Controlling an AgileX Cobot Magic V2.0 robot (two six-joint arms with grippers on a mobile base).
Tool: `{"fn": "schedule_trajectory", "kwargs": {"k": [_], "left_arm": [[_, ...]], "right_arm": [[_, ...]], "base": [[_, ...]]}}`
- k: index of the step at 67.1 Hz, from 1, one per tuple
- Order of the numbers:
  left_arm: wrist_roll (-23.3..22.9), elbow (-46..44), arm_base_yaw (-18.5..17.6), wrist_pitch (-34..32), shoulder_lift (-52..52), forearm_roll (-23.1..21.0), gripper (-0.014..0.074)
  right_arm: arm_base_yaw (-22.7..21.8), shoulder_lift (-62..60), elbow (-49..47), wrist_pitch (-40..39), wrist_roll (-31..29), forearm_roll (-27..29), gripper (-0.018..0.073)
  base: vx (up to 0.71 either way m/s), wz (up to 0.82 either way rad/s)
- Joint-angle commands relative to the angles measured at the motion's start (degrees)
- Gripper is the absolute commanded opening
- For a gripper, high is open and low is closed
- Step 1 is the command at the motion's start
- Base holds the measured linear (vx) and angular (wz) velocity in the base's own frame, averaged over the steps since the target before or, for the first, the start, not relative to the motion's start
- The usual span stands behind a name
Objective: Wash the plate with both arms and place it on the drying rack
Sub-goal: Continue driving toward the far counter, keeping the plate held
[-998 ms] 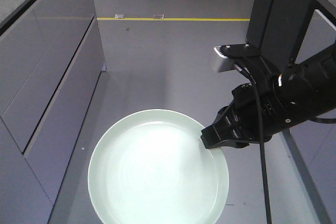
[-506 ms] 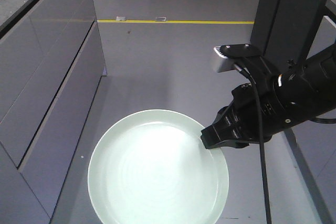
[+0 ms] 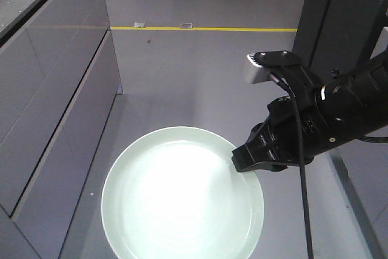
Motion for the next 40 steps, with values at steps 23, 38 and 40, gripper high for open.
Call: {"fn": "schedule_trajectory", "kwargs": {"k": [23,38,40], "left_arm": [[-0.3,-1.6,-0.1,-4.2,-0.8,-0.2,-0.0006],[-0.3,-1.6,-0.1,-4.2,-0.8,-0.2,-0.0006],[-0.3,-1.6,-0.1,-4.2,-0.8,-0.2,-0.0006]], "right_arm": [[-0.1,-1.8,-1.4,-1.6,-0.3,2.1,-0.0001],[-0.1,-1.8,-1.4,-1.6,-0.3,2.1,-0.0001],[-0.1,-1.8,-1.4,-1.6,-0.3,2.1,-0.0001]], "base": [[0.16,-0.05],[0.16,-0.05],[0.15,-0.06]]}}
